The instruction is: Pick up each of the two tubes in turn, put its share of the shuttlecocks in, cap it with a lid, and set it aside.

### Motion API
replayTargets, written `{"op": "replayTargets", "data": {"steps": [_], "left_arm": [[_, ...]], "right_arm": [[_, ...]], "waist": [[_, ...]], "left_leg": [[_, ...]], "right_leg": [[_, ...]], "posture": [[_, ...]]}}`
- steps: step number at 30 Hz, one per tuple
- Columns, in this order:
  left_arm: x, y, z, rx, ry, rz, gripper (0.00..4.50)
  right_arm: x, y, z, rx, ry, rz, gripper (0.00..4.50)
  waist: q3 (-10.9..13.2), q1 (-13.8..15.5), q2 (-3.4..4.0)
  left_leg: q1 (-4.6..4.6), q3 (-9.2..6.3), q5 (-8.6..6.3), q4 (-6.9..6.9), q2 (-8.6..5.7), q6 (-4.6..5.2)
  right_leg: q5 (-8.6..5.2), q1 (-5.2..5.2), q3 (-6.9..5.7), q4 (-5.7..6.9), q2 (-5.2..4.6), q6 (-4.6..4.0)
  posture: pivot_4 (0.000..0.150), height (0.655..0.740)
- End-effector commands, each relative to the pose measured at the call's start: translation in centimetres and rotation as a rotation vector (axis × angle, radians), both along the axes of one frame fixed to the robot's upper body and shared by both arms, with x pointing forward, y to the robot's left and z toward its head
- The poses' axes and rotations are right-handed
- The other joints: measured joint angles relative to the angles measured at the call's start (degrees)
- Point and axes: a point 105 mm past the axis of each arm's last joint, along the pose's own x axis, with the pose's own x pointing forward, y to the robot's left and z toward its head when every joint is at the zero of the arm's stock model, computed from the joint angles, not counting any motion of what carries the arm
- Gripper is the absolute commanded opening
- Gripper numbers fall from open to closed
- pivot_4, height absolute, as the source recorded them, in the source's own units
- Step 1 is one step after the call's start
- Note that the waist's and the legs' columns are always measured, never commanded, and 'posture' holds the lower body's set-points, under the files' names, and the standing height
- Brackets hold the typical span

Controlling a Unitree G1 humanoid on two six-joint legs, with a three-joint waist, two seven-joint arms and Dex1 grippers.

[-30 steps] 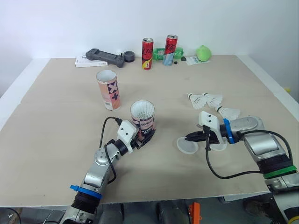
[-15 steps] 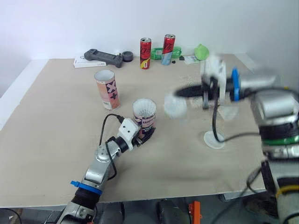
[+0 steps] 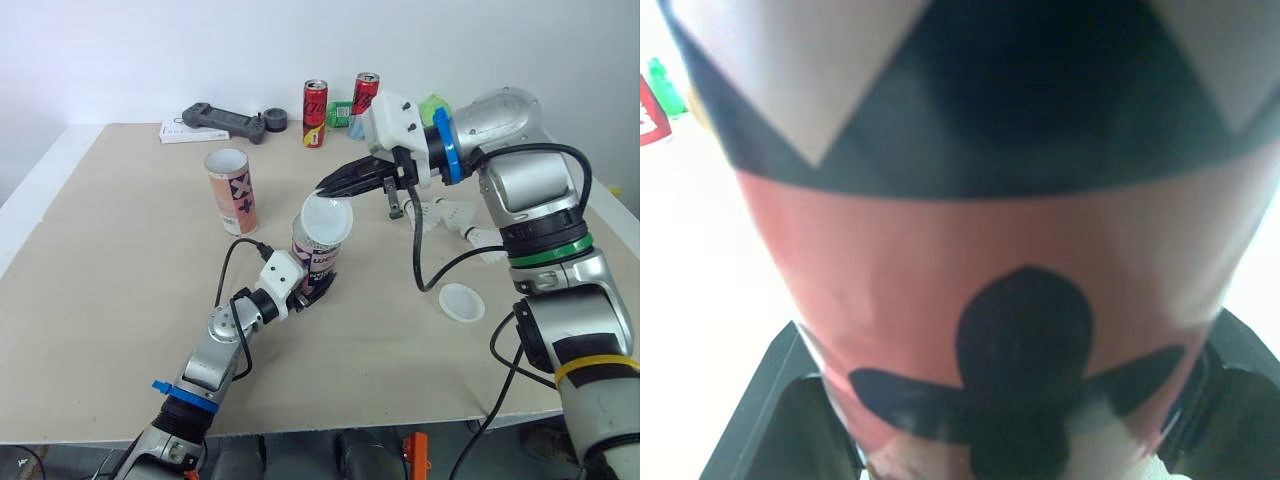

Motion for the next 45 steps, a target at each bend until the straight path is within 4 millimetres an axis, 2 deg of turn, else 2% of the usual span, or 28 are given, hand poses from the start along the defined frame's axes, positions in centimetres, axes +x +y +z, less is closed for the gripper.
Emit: {"op": "replayTargets", "data": {"steps": [1, 16, 33, 45], "left_arm": [[0.2, 1.1, -2.2, 0.063, 0.068, 0.059, 3.03], [0.2, 1.1, -2.3, 0.068, 0.068, 0.069, 3.03], [0.3, 1.1, -2.2, 0.071, 0.067, 0.069, 3.03], [0.3, 1.1, -2.2, 0.070, 0.066, 0.072, 3.03]], "right_arm": [[0.1, 0.5, 0.9, -0.021, -0.059, 0.020, 0.07], [0.2, 1.5, 0.6, -0.067, -0.098, 0.066, 0.07], [0.5, 0.7, -0.5, -0.198, -0.228, 0.056, 0.07], [0.5, 0.9, -1.0, -0.196, -0.220, 0.064, 0.07]], "waist": [[0.00, -0.02, 0.00], [0.00, -0.01, 0.00], [0.00, 0.00, 0.00], [0.00, 0.00, 0.00]], "left_leg": [[-0.01, 0.01, 0.01, 0.00, 0.00, 0.01], [-0.01, 0.07, 0.01, -0.03, 0.01, 0.02], [-0.01, 0.09, 0.01, -0.03, 0.02, 0.02], [0.00, 0.10, 0.01, -0.03, 0.01, 0.02]], "right_leg": [[0.02, -0.02, 0.01, 0.00, 0.00, -0.01], [0.04, -0.08, 0.05, 0.01, 0.00, -0.03], [0.04, -0.08, 0.06, 0.01, -0.01, -0.03], [0.04, -0.08, 0.07, 0.01, -0.02, -0.04]], "posture": [[0.150, 0.7400], [0.150, 0.7400], [0.150, 0.7400], [0.150, 0.7400]]}}
